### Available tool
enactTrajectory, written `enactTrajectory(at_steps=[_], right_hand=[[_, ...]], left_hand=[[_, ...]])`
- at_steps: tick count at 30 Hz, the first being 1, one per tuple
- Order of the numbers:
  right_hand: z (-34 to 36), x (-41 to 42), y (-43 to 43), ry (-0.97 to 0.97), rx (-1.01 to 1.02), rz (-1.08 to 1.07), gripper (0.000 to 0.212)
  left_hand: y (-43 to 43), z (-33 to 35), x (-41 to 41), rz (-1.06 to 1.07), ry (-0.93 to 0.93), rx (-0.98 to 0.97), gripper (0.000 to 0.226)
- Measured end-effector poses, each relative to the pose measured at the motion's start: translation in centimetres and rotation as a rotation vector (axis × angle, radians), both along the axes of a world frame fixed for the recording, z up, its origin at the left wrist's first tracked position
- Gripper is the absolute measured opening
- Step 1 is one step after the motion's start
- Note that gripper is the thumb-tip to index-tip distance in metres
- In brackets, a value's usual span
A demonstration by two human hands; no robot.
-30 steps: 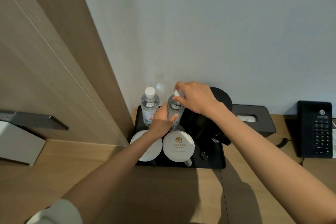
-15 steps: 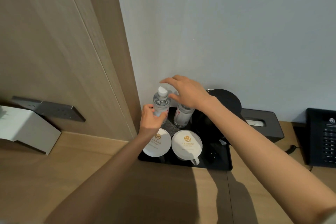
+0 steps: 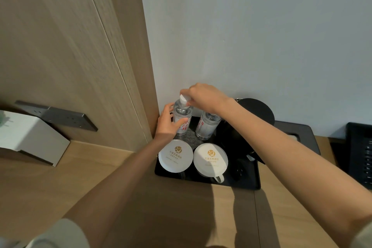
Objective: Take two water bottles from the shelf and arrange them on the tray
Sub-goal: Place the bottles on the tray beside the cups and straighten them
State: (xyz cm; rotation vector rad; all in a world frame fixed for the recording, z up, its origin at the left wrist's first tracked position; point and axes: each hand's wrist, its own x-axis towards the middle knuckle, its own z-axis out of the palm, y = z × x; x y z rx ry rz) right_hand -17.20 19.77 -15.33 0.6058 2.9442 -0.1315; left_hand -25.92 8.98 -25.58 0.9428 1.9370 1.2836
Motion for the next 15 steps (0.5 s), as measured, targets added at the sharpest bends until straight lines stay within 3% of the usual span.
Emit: enactTrajectory(at_steps=[15], right_hand=[[-0.2, -0.2, -1.4, 0.047, -0.072, -0.155, 0.029]], left_hand=[[-0.6, -0.8, -0.1, -0.025, -0.112, 0.053, 0.061]])
